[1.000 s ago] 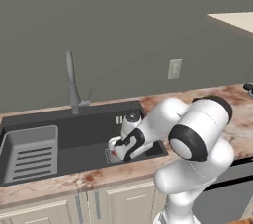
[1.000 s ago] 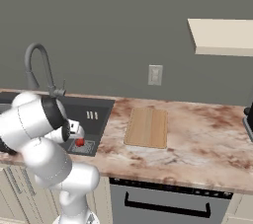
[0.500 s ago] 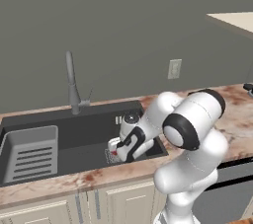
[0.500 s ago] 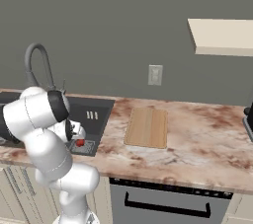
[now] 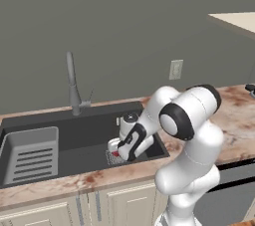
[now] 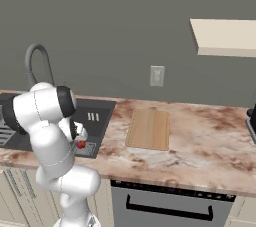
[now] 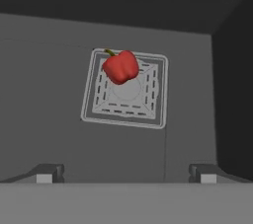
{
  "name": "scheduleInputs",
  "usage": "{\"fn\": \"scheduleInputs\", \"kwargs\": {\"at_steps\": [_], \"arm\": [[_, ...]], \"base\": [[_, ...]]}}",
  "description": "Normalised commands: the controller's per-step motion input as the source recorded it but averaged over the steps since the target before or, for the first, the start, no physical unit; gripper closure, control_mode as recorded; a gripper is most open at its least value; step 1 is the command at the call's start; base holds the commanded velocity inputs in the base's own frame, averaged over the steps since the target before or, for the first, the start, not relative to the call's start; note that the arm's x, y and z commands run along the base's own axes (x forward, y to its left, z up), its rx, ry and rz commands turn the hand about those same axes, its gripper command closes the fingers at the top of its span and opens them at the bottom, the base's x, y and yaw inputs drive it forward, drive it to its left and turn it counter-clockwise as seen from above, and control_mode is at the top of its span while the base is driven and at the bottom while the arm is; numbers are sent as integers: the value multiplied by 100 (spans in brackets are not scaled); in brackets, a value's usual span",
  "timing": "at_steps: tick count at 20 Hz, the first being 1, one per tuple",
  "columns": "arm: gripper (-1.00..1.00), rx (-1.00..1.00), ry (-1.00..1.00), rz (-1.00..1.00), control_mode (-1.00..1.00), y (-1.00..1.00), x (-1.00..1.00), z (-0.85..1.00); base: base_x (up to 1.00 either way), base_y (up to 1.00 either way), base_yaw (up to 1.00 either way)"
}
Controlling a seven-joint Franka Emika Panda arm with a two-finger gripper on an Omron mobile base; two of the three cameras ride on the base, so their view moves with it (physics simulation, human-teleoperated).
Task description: Turn on the sink faucet. Then move the bell pepper from the counter to the sink. Turn off the sink. Move the vegetable from the sink to the pot next to the stove. Finally move the pot to the front left burner.
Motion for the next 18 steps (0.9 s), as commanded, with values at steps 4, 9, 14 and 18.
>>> {"fn": "scheduleInputs", "kwargs": {"at_steps": [4, 9, 14, 18], "arm": [[-100, -1, 2, 0, -100, 6, 9, -12], [-100, -2, 1, 0, -100, 5, 5, -16], [-100, -2, 1, 0, -100, 4, 10, -18], [-100, -1, 0, 0, -100, 1, 15, -20]], "base": [[0, 0, 0], [0, 0, 0], [0, 0, 0], [0, 0, 0]]}}
